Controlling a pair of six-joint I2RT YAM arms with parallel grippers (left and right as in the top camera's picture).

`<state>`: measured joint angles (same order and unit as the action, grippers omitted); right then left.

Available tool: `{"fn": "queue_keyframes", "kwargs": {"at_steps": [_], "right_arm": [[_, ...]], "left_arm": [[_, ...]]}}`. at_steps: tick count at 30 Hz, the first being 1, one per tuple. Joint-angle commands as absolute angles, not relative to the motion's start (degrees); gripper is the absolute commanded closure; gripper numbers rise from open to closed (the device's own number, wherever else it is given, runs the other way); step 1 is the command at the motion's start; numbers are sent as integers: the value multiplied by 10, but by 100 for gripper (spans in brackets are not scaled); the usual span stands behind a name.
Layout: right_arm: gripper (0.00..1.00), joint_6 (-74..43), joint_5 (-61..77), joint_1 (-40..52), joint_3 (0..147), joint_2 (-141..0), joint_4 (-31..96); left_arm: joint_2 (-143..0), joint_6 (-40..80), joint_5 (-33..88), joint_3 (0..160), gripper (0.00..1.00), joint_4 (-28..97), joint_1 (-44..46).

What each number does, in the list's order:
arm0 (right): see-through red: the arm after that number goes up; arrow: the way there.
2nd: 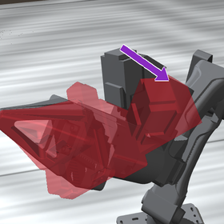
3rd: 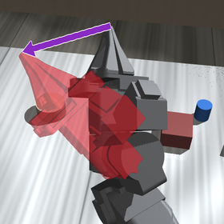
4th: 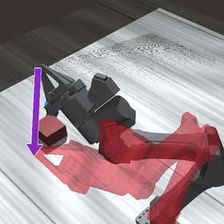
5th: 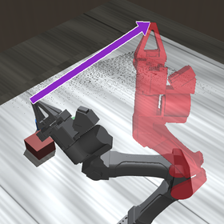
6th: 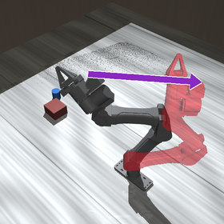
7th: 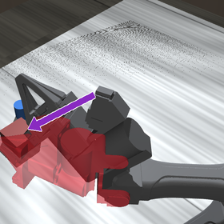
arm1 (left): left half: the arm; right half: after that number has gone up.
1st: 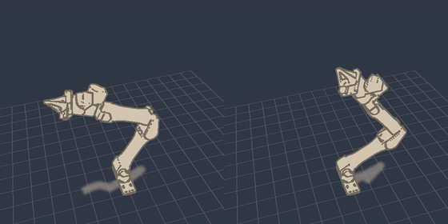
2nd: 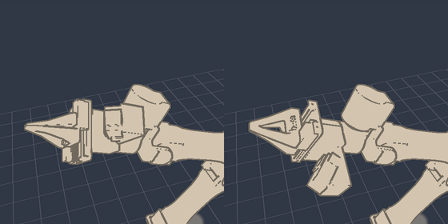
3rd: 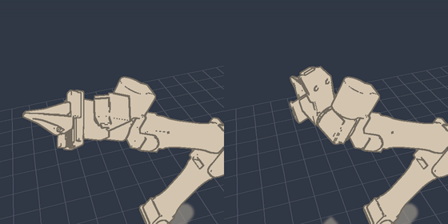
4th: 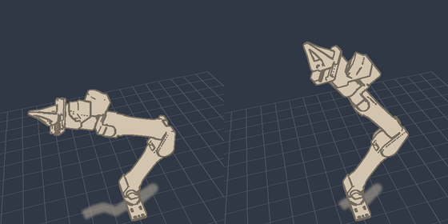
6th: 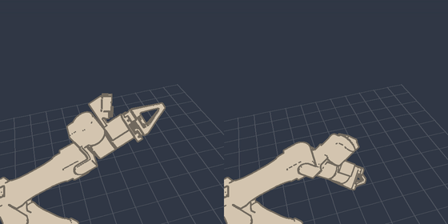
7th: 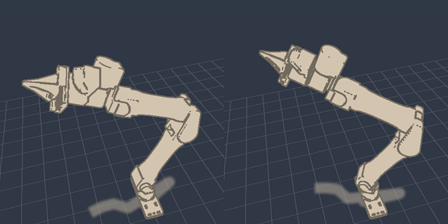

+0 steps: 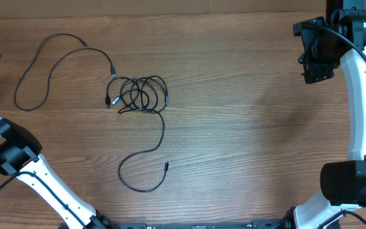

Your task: Untangle cables

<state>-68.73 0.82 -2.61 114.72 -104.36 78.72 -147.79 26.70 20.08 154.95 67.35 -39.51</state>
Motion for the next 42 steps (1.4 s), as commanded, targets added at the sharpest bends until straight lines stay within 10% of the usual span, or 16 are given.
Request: {"fn": "queue_keyframes", "kwargs": {"at_steps": [1, 7, 20, 39, 42], "right_arm": [[0, -686, 0, -27, 1148, -1027, 786], [0, -686, 0, -27, 1148, -1027, 786], [0, -686, 0, -27, 1148, -1027, 786], [0, -686, 0, -27, 1148, -1027, 786], [0, -686, 0, -27, 1148, -1027, 786]], "left_arm": [[-1472, 207, 144, 1535, 33, 703, -377], [-1473, 259, 20, 1477, 13, 738, -368], [-1473, 388, 15, 1325, 20, 748, -368], [-1542, 373, -50, 1301, 96, 735, -356], [-1555, 349, -65, 1301, 96, 727, -356]]}}
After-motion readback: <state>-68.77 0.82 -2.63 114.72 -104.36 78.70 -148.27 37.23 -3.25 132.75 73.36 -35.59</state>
